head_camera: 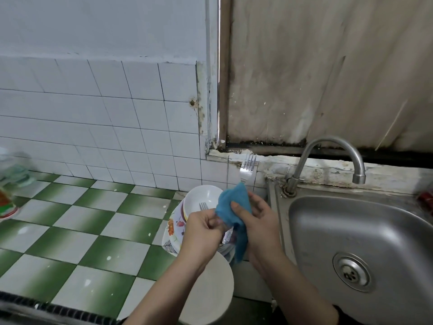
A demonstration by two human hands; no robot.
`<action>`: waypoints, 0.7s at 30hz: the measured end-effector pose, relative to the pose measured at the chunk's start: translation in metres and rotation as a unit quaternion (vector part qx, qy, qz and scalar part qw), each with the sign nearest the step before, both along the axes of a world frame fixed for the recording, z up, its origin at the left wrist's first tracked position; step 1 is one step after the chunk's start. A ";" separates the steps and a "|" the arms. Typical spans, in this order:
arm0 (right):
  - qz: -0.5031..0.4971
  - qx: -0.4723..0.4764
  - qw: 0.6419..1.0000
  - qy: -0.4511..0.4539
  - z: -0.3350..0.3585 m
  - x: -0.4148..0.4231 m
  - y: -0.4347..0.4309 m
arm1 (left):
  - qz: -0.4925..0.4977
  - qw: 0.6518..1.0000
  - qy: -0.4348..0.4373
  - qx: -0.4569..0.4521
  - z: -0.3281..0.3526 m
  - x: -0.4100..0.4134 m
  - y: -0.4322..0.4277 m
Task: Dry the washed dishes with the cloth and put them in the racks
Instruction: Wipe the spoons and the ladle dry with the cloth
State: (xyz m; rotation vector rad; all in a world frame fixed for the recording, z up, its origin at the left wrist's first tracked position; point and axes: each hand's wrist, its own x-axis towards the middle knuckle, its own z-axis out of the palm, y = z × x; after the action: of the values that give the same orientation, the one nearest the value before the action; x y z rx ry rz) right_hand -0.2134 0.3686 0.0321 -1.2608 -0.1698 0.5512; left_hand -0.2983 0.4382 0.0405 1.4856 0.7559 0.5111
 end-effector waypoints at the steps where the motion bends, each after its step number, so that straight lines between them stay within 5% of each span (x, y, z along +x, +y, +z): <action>1: -0.021 0.026 0.999 0.011 0.007 0.006 0.002 | -0.010 1.000 -0.014 -0.016 0.003 -0.001 -0.001; 5: -0.040 0.080 0.996 0.014 0.030 0.020 0.010 | -0.015 0.998 -0.046 -0.046 0.013 -0.007 -0.004; 10: 0.082 0.039 0.996 -0.005 0.025 0.000 0.014 | 0.035 0.999 -0.033 0.015 0.022 -0.012 0.016; 16: 0.041 0.012 0.999 -0.015 0.029 0.007 0.019 | 0.036 0.997 -0.030 0.059 0.035 -0.022 0.040; 21: 0.137 -0.011 0.987 -0.079 0.035 -0.005 0.013 | 0.053 0.996 -0.068 0.007 0.054 -0.015 0.058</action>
State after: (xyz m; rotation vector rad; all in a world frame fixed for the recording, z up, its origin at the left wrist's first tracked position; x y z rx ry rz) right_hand -0.2188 0.3818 0.0670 -1.3118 -0.4759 0.6891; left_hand -0.3132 0.4963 0.0945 1.4135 0.7286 0.6925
